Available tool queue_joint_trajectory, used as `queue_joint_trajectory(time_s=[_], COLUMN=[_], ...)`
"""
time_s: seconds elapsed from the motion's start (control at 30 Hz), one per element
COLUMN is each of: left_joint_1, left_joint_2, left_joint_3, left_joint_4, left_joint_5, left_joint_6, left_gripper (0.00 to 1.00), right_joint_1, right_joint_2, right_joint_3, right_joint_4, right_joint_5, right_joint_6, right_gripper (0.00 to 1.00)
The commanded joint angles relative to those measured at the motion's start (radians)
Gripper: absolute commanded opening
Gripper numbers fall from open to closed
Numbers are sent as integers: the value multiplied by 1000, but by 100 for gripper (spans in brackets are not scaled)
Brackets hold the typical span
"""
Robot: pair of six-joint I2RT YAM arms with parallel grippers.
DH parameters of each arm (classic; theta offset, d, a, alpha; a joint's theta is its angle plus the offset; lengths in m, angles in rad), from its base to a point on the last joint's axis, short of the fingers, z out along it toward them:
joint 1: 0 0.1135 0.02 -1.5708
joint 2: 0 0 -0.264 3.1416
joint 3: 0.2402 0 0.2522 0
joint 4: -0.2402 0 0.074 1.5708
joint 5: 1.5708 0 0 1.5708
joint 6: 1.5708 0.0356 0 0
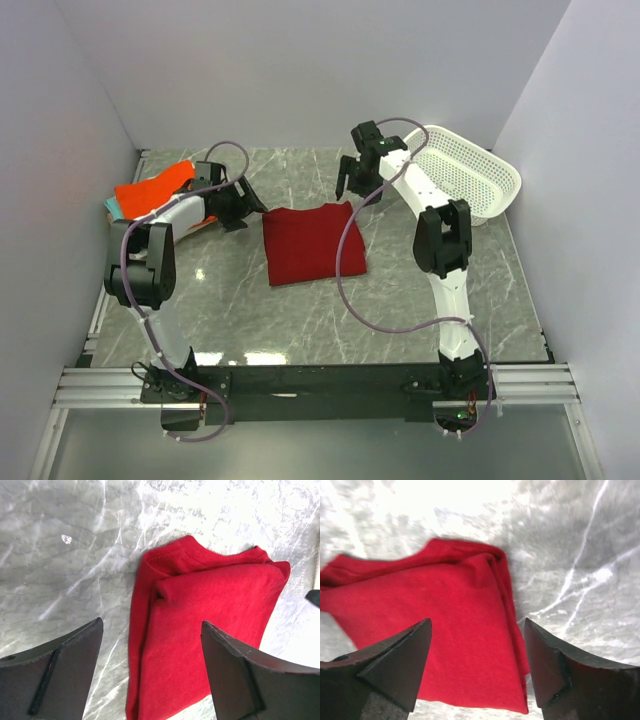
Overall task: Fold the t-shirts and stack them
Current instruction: Fold the tshirt
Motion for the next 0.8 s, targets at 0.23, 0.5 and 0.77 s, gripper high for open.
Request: queue_joint_trajectory(time_s=[0.23, 0.5, 0.77], left_joint_1=[3, 0, -4], left_joint_2=[-95, -162, -182], left_joint_3=[-57, -243, -388], left_joint_4=[70, 191, 335], left_joint_5=[40, 167, 286], left_joint_6=[57, 59, 57], left_gripper=[83, 83, 82], right_joint_1=[-7, 35, 96], right_joint_2=[-176, -326, -420], right_joint_3=[-76, -333, -575], right_joint_4=[122, 177, 307], right_joint_5=[-46, -96, -207], right_joint_6=[-32, -44, 5], right_gripper=[83, 79, 79])
